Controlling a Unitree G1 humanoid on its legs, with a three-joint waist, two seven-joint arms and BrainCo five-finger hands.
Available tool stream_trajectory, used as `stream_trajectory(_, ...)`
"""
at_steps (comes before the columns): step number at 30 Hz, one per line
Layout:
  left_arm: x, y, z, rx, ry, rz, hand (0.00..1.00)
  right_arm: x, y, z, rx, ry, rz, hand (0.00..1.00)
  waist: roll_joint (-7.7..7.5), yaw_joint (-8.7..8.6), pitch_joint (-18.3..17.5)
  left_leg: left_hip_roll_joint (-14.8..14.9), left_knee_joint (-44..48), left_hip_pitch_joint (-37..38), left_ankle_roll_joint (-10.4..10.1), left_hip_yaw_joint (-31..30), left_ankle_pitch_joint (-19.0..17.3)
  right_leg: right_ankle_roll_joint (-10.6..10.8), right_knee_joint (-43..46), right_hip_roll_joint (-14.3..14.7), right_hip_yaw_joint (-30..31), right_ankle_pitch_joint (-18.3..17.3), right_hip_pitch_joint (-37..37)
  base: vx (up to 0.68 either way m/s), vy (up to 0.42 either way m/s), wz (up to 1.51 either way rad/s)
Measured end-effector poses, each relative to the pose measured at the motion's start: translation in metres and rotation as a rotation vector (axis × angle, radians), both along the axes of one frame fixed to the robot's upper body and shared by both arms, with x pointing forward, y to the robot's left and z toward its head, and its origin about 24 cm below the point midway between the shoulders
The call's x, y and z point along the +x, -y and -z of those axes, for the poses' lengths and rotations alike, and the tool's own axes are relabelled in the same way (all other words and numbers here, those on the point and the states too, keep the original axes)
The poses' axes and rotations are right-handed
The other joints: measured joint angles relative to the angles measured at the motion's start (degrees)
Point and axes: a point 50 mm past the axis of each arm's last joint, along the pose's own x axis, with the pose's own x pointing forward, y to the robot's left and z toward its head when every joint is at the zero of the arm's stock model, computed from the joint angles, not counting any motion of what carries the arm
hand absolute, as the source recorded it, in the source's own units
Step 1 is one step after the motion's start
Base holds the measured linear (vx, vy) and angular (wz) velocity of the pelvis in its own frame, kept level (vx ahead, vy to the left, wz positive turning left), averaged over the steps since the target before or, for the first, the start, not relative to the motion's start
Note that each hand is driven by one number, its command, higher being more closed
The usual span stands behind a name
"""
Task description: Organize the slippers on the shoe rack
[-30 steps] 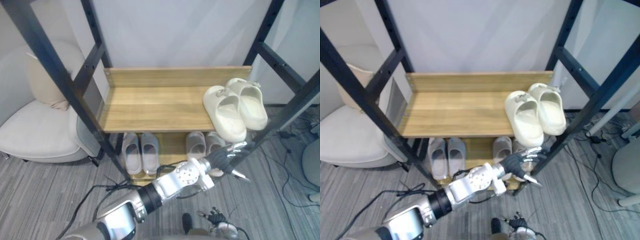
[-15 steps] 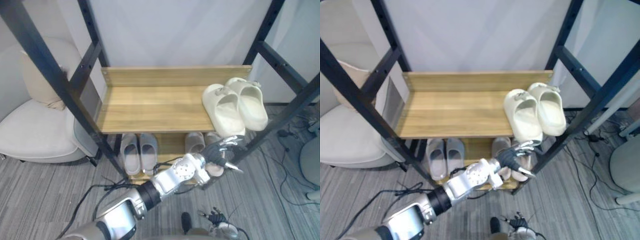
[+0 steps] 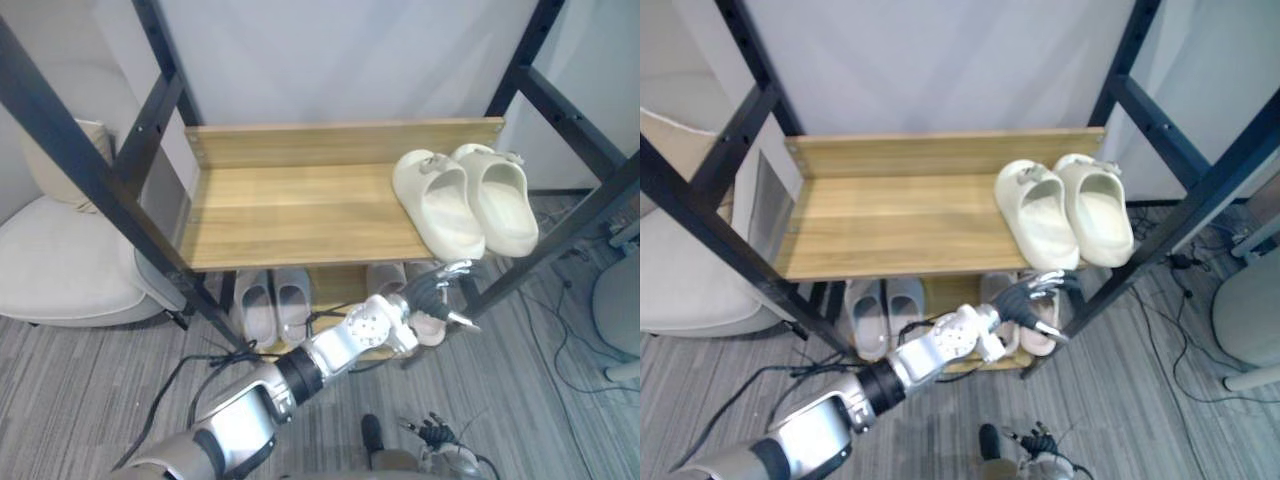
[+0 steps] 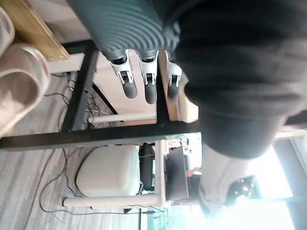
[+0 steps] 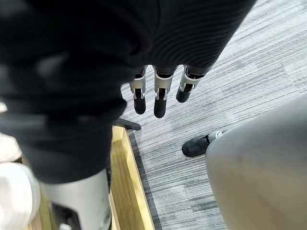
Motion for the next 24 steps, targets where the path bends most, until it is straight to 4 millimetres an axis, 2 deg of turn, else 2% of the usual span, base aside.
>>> stream_trajectory(12, 0.0, 0.001, -0.002, -0.024, -0.015, -0.003, 0.0, 0.002, 0.001, -0.001, -0.002, 0.005, 0.001, 0.0, 0.39, -0.03, 0.2, -0.13, 0.3, -0.54, 0.01, -0.54, -0.04, 0.03, 0.01, -0.1, -0.34, 0.03, -0.41, 0.0, -0.021, 0.0)
stream_trajectory(16, -0.008, 0.006, -0.012, -0.094, -0.032, 0.043, 0.0, 0.004, 0.001, -0.001, -0.002, 0.008, -0.007, 0.0, 0.48, 0.22, 0.51, -0.41, 0.79, 0.06, 0.05, -2.38, -0.03, 0.03, 0.0, -0.6, -1.87, 0.03, 1.19, -0.02, -0.023, 0.17)
stream_trajectory(18, -0.014, 0.008, -0.01, -0.111, -0.05, 0.071, 0.0, 0.005, 0.001, -0.002, -0.006, 0.01, -0.021, 0.0, 0.5, 0.69, 0.54, -0.4, 0.98, 0.31, 0.18, -2.75, -0.08, 0.03, 0.0, -0.67, -2.17, 0.03, 1.75, -0.04, -0.024, 0.14)
stream_trajectory(21, -0.031, 0.006, 0.012, -0.084, -0.125, 0.124, 0.0, 0.009, -0.002, -0.003, -0.012, 0.015, -0.06, 0.0, 0.48, 0.9, 0.59, -0.37, 1.1, 0.32, 0.39, -3.6, 0.06, 0.03, 0.0, -0.82, -2.92, 0.02, 2.21, -0.05, -0.04, 0.11)
stream_trajectory(24, -0.048, -0.004, 0.049, -0.004, -0.231, 0.15, 0.0, 0.014, -0.006, -0.004, -0.017, 0.022, -0.107, 0.0, 0.6, 1.04, 0.75, -0.13, 1.18, 0.35, 0.42, -3.61, 0.12, 0.02, 0.0, -0.8, -3.0, 0.01, 2.25, -0.04, -0.04, 0.0)
